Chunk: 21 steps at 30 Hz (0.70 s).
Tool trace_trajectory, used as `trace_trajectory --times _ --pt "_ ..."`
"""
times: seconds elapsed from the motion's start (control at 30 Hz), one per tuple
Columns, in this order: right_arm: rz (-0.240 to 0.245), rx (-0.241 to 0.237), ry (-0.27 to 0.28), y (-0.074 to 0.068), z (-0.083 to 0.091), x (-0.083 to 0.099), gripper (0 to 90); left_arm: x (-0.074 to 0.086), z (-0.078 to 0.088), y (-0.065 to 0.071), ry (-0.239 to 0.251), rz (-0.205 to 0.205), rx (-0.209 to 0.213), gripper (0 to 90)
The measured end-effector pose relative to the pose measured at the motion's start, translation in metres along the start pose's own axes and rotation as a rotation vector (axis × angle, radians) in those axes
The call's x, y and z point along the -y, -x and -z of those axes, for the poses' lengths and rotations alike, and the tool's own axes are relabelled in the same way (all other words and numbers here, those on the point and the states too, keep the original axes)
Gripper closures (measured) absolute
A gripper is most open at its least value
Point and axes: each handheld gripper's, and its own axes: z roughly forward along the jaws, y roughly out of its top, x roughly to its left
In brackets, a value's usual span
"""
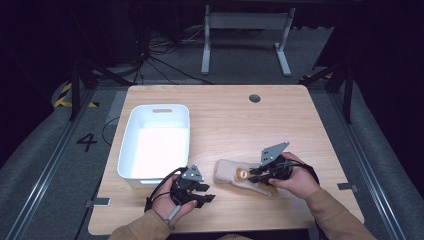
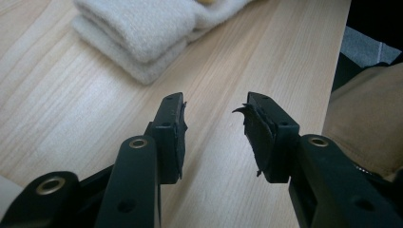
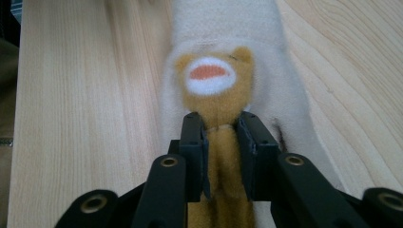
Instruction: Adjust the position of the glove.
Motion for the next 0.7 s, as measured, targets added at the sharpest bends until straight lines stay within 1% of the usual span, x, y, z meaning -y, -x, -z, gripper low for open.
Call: trace_trajectory --times 0.03,0.07,0.1,0.13,0.17,0.2,0.23,0.27,0.3,0.33,0.37,0.4,0.43,0.53,0.57,0.6,0.63,0.67,0.7 --pt "-0.002 0.006 0.003 -0.001 0.0 0.0 70.1 -0.001 -0.001 0.0 0.0 -0.001 -0.002 59.3" --pt "-0.002 0.006 0.003 -0.001 0.0 0.0 70.1 -0.001 -0.001 0.0 0.0 -0.001 -0.002 59.1" --pt "-0.005 0.01 0.014 -0.002 0.0 0.002 65.8 -0.003 -0.002 -0.001 0.002 -0.004 -0.006 59.0" --pt "-0.005 0.01 0.014 -0.002 0.0 0.002 65.8 -0.003 -0.002 -0.001 0.002 -0.004 -0.006 58.9" --pt "-0.019 0.013 0.029 -0.003 0.002 0.004 63.0 -0.005 -0.003 -0.003 0.002 -0.003 -0.011 58.6" --pt "-0.019 0.013 0.029 -0.003 0.002 0.004 63.0 -0.005 -0.003 -0.003 0.002 -0.003 -0.011 58.5" --pt "-0.042 0.031 0.05 -0.004 0.009 0.008 61.2 -0.006 -0.005 -0.004 0.008 0.0 -0.02 58.4" --pt "-0.042 0.031 0.05 -0.004 0.009 0.008 61.2 -0.006 -0.005 -0.004 0.008 0.0 -0.02 58.2" --pt "-0.064 0.049 0.075 -0.005 0.016 0.013 60.5 -0.007 -0.005 -0.005 0.013 0.0 -0.025 58.2" --pt "-0.064 0.049 0.075 -0.005 0.016 0.013 60.5 -0.008 -0.006 -0.005 0.015 0.0 -0.025 58.2" --pt "-0.077 0.056 0.083 -0.006 0.019 0.016 60.5 -0.01 -0.006 -0.006 0.014 -0.001 -0.027 58.3" --pt "-0.079 0.073 0.083 -0.007 0.023 0.02 60.4 -0.011 -0.008 -0.006 0.02 -0.003 -0.03 58.3" --pt "-0.094 0.092 0.084 -0.008 0.028 0.025 60.2 -0.012 -0.008 -0.007 0.015 -0.005 -0.027 58.3" --pt "-0.116 0.117 0.087 -0.011 0.036 0.035 59.6 -0.013 -0.011 -0.008 0.019 -0.003 -0.035 57.9" --pt "-0.129 0.132 0.082 -0.012 0.041 0.042 59.1 -0.015 -0.013 -0.008 0.022 0.0 -0.038 57.6" --pt "-0.135 0.137 0.078 -0.013 0.042 0.046 59.0 -0.016 -0.013 -0.008 0.019 -0.002 -0.036 57.1" --pt "-0.142 0.149 0.067 -0.013 0.042 0.05 58.9 -0.017 -0.015 -0.008 0.025 0.001 -0.04 56.9" --pt "-0.142 0.149 0.067 -0.013 0.042 0.05 58.9 -0.017 -0.015 -0.008 0.025 0.001 -0.04 56.7" --pt "-0.145 0.166 0.032 -0.014 0.04 0.056 58.9 -0.019 -0.017 -0.008 0.015 0.002 -0.045 56.2"
